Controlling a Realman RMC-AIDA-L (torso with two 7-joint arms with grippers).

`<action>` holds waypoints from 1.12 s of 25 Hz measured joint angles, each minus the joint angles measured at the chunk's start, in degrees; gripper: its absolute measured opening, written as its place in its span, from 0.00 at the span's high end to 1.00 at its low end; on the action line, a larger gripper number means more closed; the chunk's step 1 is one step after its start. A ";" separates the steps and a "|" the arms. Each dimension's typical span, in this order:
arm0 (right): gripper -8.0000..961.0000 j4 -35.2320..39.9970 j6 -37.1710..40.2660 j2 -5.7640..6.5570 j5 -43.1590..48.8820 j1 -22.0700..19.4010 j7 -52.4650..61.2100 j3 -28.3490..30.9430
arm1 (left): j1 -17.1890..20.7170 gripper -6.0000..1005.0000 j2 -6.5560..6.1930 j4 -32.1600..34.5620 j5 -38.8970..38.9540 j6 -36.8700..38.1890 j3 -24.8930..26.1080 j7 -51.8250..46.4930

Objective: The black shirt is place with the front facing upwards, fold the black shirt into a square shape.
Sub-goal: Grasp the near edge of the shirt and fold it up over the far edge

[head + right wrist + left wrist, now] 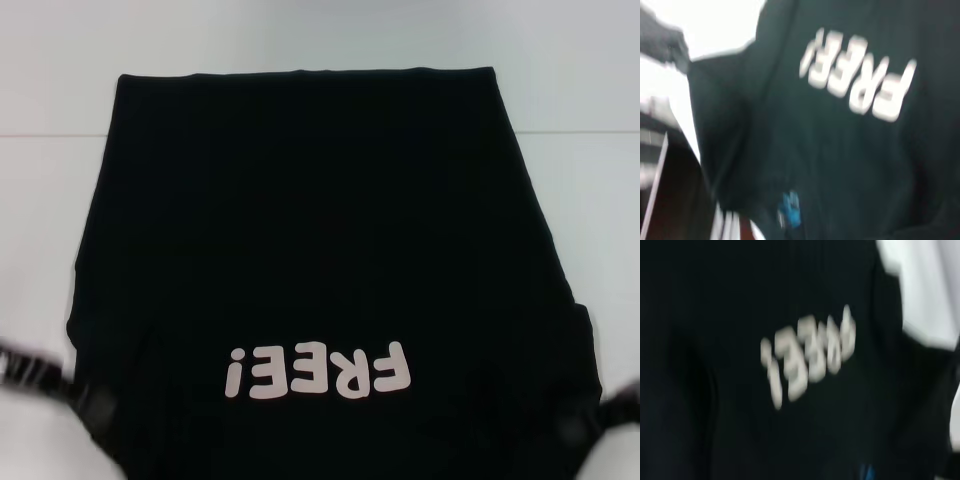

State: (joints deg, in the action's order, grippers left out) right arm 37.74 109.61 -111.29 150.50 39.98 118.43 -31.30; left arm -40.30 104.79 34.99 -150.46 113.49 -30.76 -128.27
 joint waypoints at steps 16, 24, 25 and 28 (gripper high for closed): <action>0.94 -9.34 -27.22 0.87 -24.26 -2.99 0.50 17.42 | 1.77 0.97 2.58 -6.49 19.89 -32.11 21.87 0.99; 0.94 -10.37 -40.91 -2.12 -28.87 -1.06 -5.30 17.23 | 1.28 0.98 6.80 -6.93 26.71 -44.09 21.63 6.62; 0.94 -10.38 -42.05 -2.40 -29.08 -0.86 -5.76 17.23 | 1.28 0.98 7.16 -6.94 27.14 -44.95 21.62 7.03; 0.94 -10.48 -44.77 -2.94 -29.19 -0.25 -6.55 16.90 | 1.22 0.98 7.90 -7.15 28.22 -47.62 21.62 8.15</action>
State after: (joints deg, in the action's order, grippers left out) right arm 27.26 64.84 -114.23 121.31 39.74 111.88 -14.40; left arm -39.09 112.70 27.84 -122.24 65.87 -9.14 -120.12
